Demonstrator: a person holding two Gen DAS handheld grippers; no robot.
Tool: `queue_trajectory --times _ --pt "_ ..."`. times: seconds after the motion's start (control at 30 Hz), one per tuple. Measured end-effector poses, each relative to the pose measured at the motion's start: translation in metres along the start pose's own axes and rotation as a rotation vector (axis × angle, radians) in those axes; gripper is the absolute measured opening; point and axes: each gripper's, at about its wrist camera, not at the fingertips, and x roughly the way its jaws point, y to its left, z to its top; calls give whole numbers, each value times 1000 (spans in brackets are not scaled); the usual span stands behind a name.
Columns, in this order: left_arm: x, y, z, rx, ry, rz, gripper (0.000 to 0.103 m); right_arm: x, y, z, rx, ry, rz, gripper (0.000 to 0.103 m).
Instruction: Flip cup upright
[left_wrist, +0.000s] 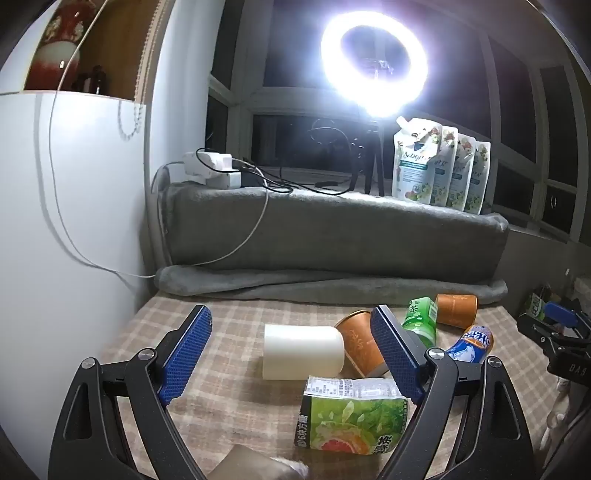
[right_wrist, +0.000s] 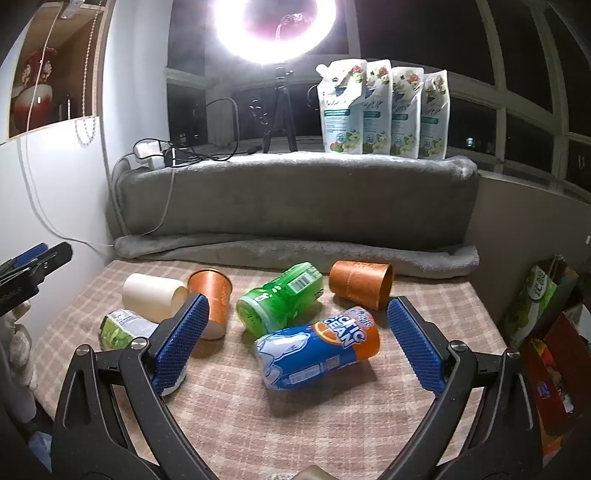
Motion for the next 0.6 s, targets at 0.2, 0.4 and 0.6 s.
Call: queue_trajectory --times 0.2,0.4,0.6 --pt "3 7 2 4 2 -1 88 8 -6 6 8 18 -31 99" --pt "4 17 2 -3 -2 15 88 5 -12 3 4 -30 -109 99" --pt "1 21 1 -3 -8 32 88 9 -14 4 8 -33 -123 99"
